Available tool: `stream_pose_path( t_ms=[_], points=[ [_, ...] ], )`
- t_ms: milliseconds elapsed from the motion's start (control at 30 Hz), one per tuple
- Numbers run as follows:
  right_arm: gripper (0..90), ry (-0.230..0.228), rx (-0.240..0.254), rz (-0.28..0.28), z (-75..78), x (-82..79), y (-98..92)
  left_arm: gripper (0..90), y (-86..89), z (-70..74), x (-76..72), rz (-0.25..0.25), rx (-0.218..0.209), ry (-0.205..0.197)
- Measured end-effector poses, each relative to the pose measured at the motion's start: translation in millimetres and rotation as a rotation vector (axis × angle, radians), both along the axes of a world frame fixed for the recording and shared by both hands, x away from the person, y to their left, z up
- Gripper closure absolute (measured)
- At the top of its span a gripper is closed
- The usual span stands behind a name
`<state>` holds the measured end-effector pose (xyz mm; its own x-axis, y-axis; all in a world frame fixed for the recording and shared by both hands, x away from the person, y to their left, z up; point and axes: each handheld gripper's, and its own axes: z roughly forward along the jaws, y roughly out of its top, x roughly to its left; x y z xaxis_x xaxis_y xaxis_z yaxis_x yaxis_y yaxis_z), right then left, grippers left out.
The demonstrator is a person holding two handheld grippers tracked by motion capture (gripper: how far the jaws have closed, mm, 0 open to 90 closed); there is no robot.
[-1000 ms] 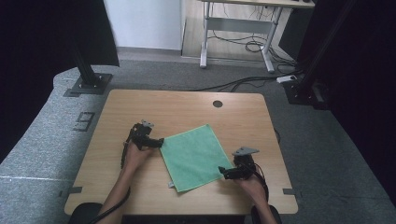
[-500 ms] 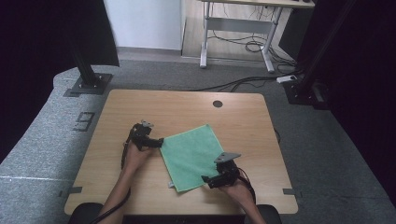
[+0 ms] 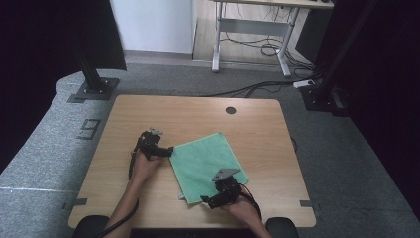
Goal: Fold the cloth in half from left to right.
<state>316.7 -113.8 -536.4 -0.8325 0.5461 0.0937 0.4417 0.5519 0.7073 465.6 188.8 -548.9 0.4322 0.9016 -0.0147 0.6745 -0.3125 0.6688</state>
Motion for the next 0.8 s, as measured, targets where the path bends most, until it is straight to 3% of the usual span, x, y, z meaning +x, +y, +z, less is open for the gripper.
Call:
stream_pose_path(
  t_ms=[533,667,800],
  points=[
    [13.7,0.014,-0.013,0.102,-5.6,-11.4,39.2,1.2,-0.1,0.1,-0.2,0.000,0.000,0.000],
    [19.2,0.006,-0.016,0.131,-4.7,-13.9,51.1,1.2,-0.1,0.2,-0.3,0.000,0.000,0.002],
    [30.8,0.009,-0.017,0.171,-2.4,-16.2,62.2,1.3,-0.1,0.3,-0.4,-0.001,0.000,0.002]
  ],
)
